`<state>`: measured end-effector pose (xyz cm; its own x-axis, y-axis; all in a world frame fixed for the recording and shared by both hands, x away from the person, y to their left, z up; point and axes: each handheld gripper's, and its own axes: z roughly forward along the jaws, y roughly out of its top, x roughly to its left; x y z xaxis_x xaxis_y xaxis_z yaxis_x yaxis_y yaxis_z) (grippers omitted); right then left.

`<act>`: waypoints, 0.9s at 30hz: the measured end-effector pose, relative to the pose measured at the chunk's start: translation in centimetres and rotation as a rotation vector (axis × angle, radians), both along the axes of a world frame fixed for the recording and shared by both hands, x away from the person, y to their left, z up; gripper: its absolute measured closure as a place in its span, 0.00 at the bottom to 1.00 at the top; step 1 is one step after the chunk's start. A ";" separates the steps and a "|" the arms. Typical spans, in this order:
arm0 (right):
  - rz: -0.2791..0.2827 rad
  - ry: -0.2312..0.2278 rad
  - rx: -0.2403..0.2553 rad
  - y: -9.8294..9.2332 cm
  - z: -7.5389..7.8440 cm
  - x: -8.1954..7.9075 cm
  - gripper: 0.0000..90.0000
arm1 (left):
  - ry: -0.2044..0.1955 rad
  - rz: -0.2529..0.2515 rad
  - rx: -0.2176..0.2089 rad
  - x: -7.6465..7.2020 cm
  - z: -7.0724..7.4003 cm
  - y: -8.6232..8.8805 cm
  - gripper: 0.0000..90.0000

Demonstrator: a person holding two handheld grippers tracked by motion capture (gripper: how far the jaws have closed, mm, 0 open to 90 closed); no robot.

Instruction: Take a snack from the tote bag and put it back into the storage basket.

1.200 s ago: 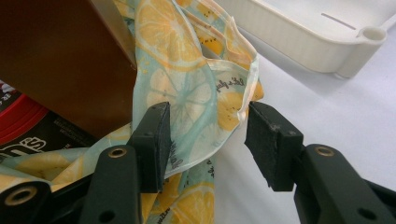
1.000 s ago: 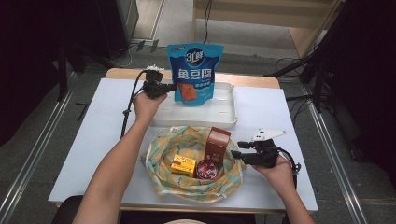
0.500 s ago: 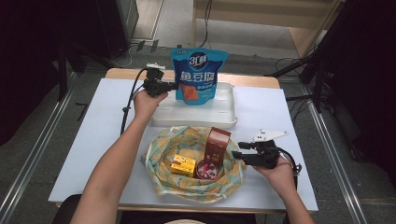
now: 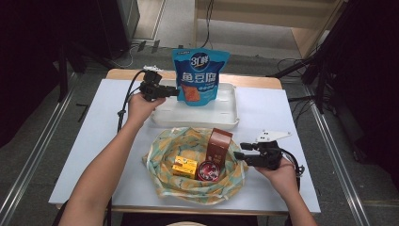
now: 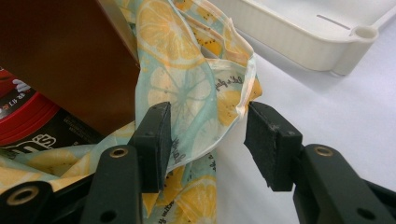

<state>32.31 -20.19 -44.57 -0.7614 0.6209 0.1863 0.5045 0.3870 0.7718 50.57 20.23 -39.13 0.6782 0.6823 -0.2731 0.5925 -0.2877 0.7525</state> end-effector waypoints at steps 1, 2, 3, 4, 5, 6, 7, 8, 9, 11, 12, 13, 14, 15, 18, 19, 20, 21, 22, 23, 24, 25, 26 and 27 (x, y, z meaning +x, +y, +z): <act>-0.001 0.000 0.000 0.0 0.0 0.0 0.58 | 0.000 0.000 0.000 0.0 0.0 0.0 0.72; 0.000 -0.003 0.001 0.0 0.0 0.0 0.58 | 0.023 -0.023 0.003 -0.4 0.4 0.0 0.70; 0.000 -0.004 0.003 0.0 0.0 0.0 0.58 | 0.026 -0.032 0.010 -0.7 0.5 0.0 0.69; -0.001 -0.004 0.002 -0.1 0.1 0.0 0.58 | 0.024 -0.038 0.016 -1.1 0.7 -0.1 0.68; -0.001 -0.003 0.005 -0.1 0.1 0.0 0.58 | 0.015 -0.045 0.014 -1.5 0.9 -0.1 0.67; 0.000 -0.003 0.005 -0.1 0.1 0.0 0.58 | 0.014 -0.059 0.004 -1.9 1.0 -0.1 0.67; 0.000 0.000 0.009 -0.1 0.1 0.0 0.58 | 0.014 -0.067 0.004 -2.2 1.1 -0.1 0.67; 0.000 0.004 0.013 -0.2 0.1 0.0 0.58 | 0.015 -0.073 0.004 -2.5 1.2 -0.1 0.66; -0.001 0.006 0.014 -0.2 0.1 0.0 0.58 | 0.021 -0.084 0.008 -2.8 1.3 -0.2 0.65; 0.000 0.004 0.015 -0.2 0.1 0.1 0.58 | 0.027 -0.090 0.011 -3.1 1.5 -0.2 0.63; -0.004 0.009 0.021 -0.3 0.2 0.0 0.58 | 0.020 -0.097 0.007 -3.7 1.7 -0.3 0.63; -0.005 0.011 0.022 -0.3 0.3 0.0 0.58 | 0.017 -0.104 0.006 -4.0 1.8 -0.3 0.63; -0.004 0.010 0.024 -0.4 0.3 0.0 0.58 | 0.018 -0.110 0.004 -4.3 1.9 -0.4 0.62; -0.005 0.010 0.029 -0.4 0.3 -0.1 0.58 | 0.017 -0.113 0.004 -4.6 2.0 -0.4 0.62; -0.005 0.009 0.033 -0.4 0.5 -0.2 0.58 | 0.022 -0.120 -0.001 -5.5 2.1 -0.4 0.60; -0.003 0.009 0.036 -0.4 0.5 -0.2 0.58 | 0.020 -0.123 0.000 -5.9 2.2 -0.4 0.60; -0.005 0.009 0.038 -0.4 0.5 -0.2 0.58 | 0.020 -0.126 -0.006 -6.2 2.3 -0.4 0.60; -0.005 0.011 0.042 -0.4 0.6 -0.2 0.58 | 0.015 -0.132 -0.014 -6.6 2.4 -0.4 0.59; -0.007 0.016 0.045 -0.4 0.7 -0.3 0.58 | 0.017 -0.137 -0.023 -6.9 2.4 -0.4 0.59; -0.005 0.012 0.046 -0.5 0.7 -0.3 0.58 | 0.020 -0.143 -0.024 -7.2 2.6 -0.4 0.58; -0.005 0.012 0.048 -0.4 0.7 -0.3 0.58 | 0.016 -0.149 -0.027 -7.6 2.6 -0.5 0.58; -0.005 0.012 0.047 -0.5 0.8 -0.3 0.58 | 0.008 -0.152 -0.026 -8.0 2.7 -0.5 0.58; -0.005 0.010 0.048 -0.4 0.9 -0.4 0.58 | 0.001 -0.159 -0.020 -8.3 2.8 -0.5 0.58; -0.005 0.009 0.048 -0.4 0.9 -0.4 0.58 | -0.002 -0.161 -0.017 -8.7 2.9 -0.5 0.58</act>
<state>31.94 -20.62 -43.64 -0.7567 0.6147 0.2225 0.5129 0.3473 0.7851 41.90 19.69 -36.24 0.7793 0.5598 -0.2818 0.5378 -0.3665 0.7593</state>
